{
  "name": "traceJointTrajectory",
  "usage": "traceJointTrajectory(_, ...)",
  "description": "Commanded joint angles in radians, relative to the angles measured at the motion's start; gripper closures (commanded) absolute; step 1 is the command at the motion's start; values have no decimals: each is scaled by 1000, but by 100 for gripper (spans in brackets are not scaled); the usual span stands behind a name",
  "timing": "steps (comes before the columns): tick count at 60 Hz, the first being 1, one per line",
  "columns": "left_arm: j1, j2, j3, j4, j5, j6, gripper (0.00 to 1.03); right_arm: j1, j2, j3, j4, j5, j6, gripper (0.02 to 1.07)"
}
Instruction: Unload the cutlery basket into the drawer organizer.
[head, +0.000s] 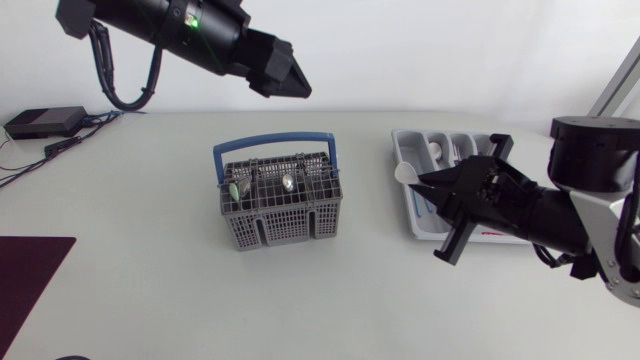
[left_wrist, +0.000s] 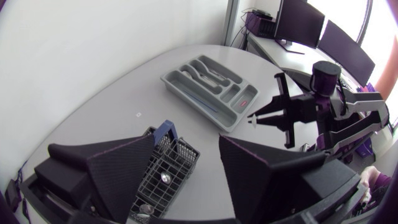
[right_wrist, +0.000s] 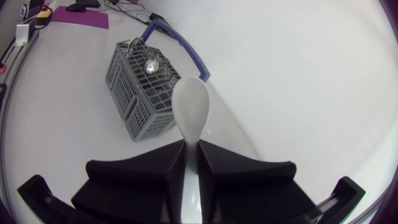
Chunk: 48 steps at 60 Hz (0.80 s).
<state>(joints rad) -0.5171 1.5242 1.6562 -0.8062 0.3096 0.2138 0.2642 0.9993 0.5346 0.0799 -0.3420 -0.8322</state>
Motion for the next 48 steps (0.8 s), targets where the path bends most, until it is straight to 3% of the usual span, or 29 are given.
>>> traceJointTrajectory(1,9,17,-55,-2,6,19,15,-108,61,-8,-32,-66,-122,101)
traceJointTrajectory(11,25,19,-148,42,6,15,11,-329,213,68,-132,-207,-338,101)
traceJointTrajectory(21,35,24,-216,78,8,2,11,-477,380,166,-226,-252,-564,101)
traceJointTrajectory(34,61,34,-246,105,10,-16,12,-568,568,266,-255,-230,-739,101)
traceJointTrajectory(48,86,40,-286,133,29,-50,12,-606,699,314,-246,-134,-889,101)
